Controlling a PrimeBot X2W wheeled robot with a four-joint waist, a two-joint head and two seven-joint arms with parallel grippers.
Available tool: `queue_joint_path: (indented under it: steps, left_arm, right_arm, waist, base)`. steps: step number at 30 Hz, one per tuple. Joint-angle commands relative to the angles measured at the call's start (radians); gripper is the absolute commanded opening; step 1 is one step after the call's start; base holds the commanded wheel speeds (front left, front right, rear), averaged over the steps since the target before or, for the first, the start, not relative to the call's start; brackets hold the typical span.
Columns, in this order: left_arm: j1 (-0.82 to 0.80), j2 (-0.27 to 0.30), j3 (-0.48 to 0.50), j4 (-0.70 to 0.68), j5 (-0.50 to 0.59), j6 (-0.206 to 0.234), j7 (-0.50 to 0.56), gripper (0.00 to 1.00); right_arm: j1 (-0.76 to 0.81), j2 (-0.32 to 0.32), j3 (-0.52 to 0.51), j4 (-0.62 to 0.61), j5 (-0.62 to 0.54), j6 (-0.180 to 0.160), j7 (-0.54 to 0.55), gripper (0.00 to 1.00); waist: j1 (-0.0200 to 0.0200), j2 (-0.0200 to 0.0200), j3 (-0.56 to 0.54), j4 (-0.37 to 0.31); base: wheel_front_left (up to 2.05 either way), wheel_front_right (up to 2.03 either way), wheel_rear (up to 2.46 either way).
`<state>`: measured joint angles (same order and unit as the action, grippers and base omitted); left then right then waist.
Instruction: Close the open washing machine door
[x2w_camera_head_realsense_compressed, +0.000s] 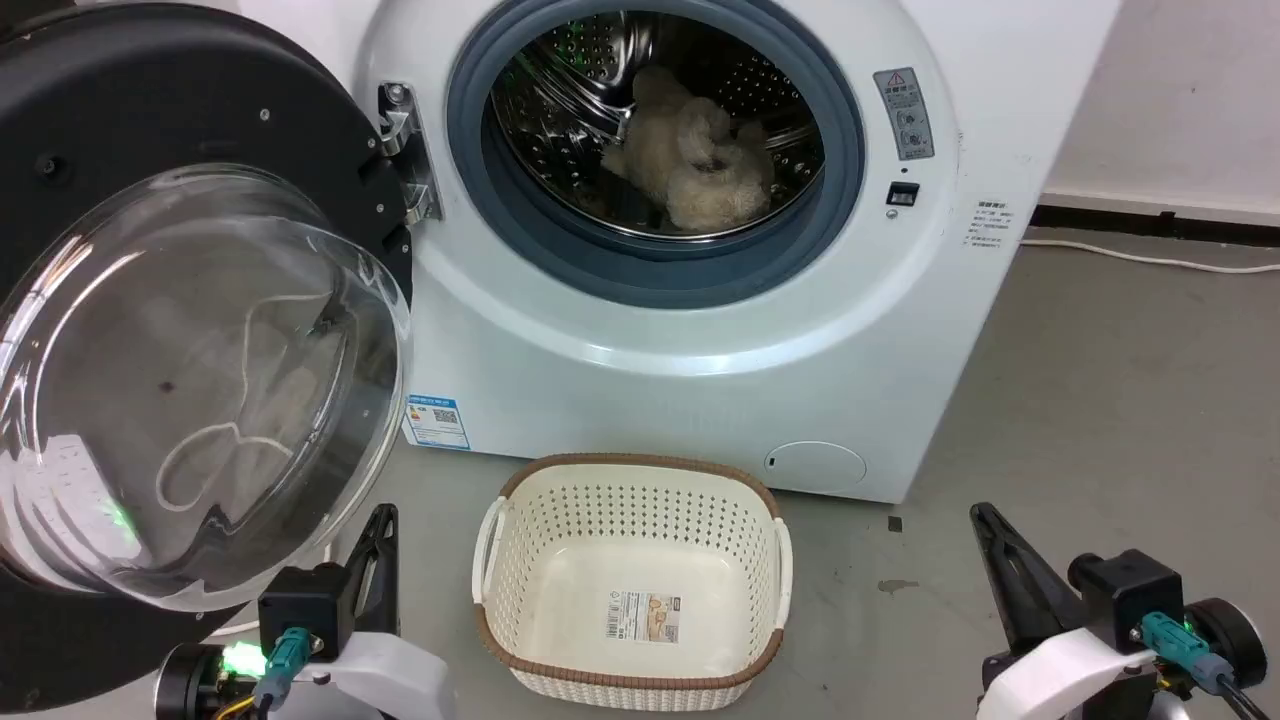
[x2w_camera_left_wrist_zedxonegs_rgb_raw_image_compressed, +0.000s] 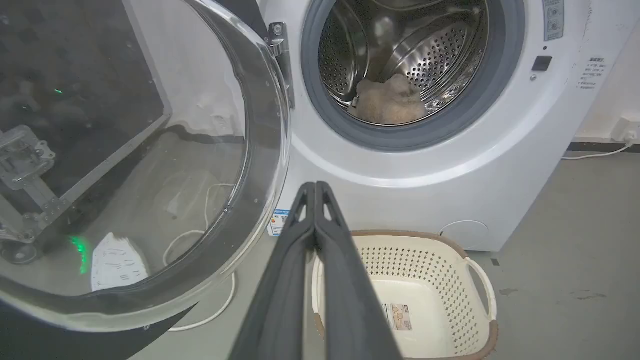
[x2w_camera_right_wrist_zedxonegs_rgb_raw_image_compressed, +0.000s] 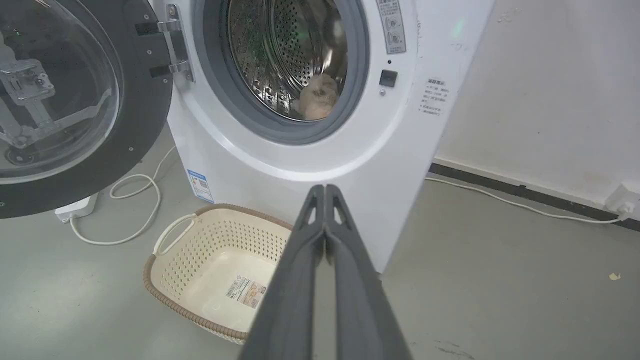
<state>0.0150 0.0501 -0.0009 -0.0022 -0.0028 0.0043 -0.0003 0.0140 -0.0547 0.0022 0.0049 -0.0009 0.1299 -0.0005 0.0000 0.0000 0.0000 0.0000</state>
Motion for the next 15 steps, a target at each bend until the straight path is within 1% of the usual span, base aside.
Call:
queue_joint_path:
  steps: [1, 15]
  left_arm:
    - [-0.015, 0.000, 0.001, 0.002, 0.003, -0.004, 0.000, 0.00]
    - [-0.015, 0.000, 0.001, 0.002, 0.003, -0.004, 0.000, 0.00]
  right_arm:
    - [-0.014, 0.005, -0.002, -0.005, 0.001, 0.001, 0.000, 0.00]
    - [-0.014, 0.005, -0.002, -0.005, 0.001, 0.001, 0.000, 0.00]
  waist:
    - [0.0000, 0.0000, 0.000, 0.000]
    - [0.0000, 0.0000, 0.000, 0.000]
  base:
    - [0.00, 0.00, 0.00]
    - [0.00, 0.00, 0.00]
